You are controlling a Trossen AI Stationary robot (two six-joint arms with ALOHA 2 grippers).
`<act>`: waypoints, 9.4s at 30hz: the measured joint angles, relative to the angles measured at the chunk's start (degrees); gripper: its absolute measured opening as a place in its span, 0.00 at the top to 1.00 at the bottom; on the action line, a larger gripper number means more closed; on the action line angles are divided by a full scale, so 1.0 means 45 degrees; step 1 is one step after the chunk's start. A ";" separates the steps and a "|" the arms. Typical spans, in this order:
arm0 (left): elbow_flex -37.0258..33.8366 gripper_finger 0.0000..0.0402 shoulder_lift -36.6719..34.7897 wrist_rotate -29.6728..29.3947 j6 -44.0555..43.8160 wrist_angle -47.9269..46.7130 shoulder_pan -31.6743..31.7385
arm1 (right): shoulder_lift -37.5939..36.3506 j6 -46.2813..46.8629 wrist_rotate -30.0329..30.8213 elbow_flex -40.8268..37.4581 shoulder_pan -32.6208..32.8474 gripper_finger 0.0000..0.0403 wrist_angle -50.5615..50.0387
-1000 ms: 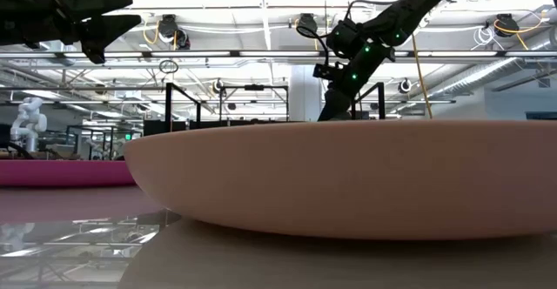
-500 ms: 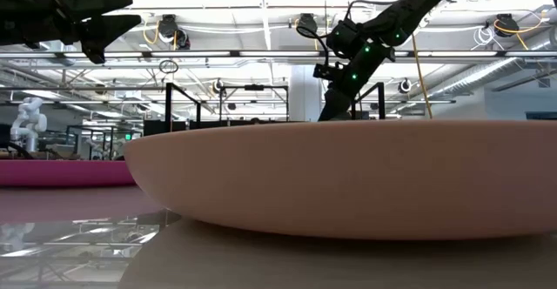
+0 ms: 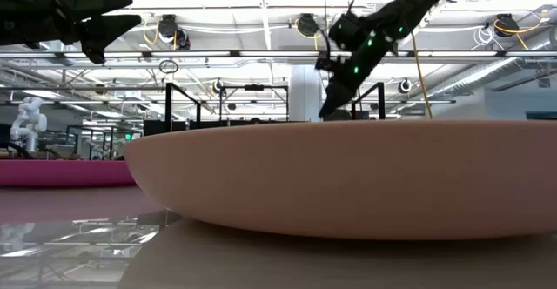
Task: Place and stack plates onto a shelf
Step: Stack the orange plate on the green plate
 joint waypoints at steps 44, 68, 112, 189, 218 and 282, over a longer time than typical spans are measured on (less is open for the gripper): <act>0.0000 0.50 0.0005 0.0000 0.0000 -0.0002 0.0003 | -1.2754 0.4901 0.0617 -1.1721 0.8550 0.89 0.7515; -0.0002 0.50 0.0000 -0.0025 -0.0552 0.2395 0.0002 | -1.2744 0.0814 0.4016 -1.3100 0.8524 0.89 1.2984; 0.8088 0.50 1.1620 -0.3013 -0.7542 -1.7699 0.5596 | -1.2742 0.1907 0.4007 -1.3100 0.8516 0.89 1.2251; 0.5378 0.99 1.1028 -0.0627 -0.4883 -1.1087 0.9740 | -1.2739 0.2040 0.4037 -1.3090 0.8516 0.89 1.2158; 1.2070 1.00 0.9621 -0.2232 -0.0198 -1.0902 0.9254 | -1.2737 0.2035 0.4436 -1.3090 0.8516 0.89 1.2223; 1.8391 0.96 2.3489 0.3031 0.5643 -0.7809 0.6366 | -1.2739 0.2045 0.5625 -1.3090 0.8516 0.89 1.2505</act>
